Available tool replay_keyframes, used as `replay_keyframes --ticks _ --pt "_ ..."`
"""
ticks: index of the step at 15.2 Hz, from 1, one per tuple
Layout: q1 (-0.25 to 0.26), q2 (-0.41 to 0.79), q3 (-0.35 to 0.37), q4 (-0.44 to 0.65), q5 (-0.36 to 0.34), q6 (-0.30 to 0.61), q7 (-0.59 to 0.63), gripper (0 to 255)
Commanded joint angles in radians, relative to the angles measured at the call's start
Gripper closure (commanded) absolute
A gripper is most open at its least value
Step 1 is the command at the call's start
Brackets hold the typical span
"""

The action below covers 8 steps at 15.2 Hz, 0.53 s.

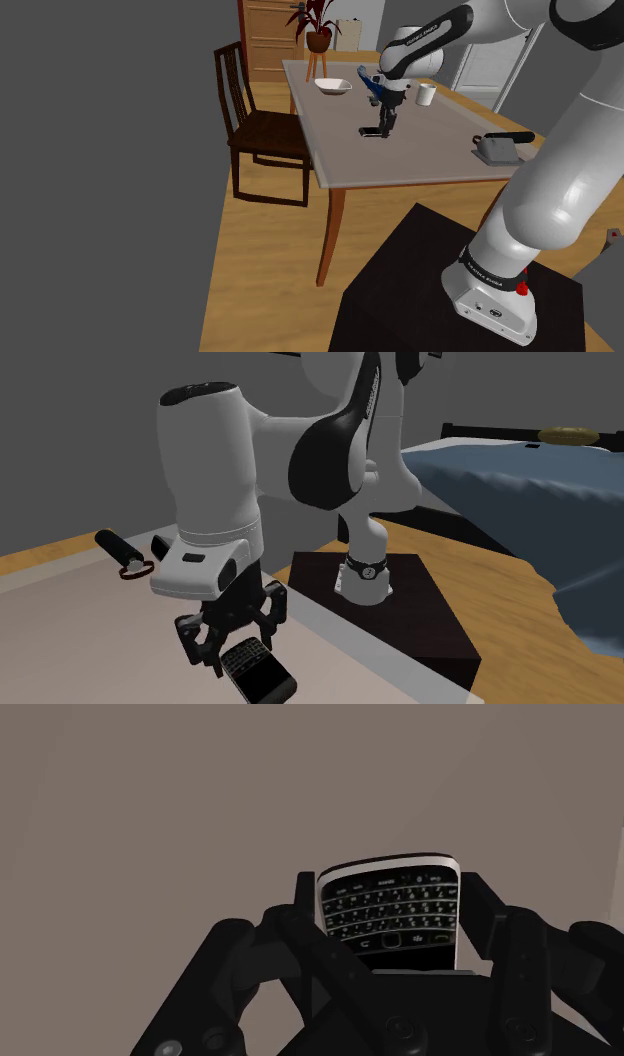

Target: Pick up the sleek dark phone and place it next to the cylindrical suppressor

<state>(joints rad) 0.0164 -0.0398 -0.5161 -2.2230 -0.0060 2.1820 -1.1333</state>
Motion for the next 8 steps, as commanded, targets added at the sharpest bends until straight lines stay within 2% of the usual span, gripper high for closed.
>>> replay_keyframes --ticks 1,8 --pt "0.0 -0.017 0.001 0.015 -0.01 -0.03 0.007 255" --pt "0.001 -0.059 0.008 0.071 -0.032 -0.124 0.025 255"
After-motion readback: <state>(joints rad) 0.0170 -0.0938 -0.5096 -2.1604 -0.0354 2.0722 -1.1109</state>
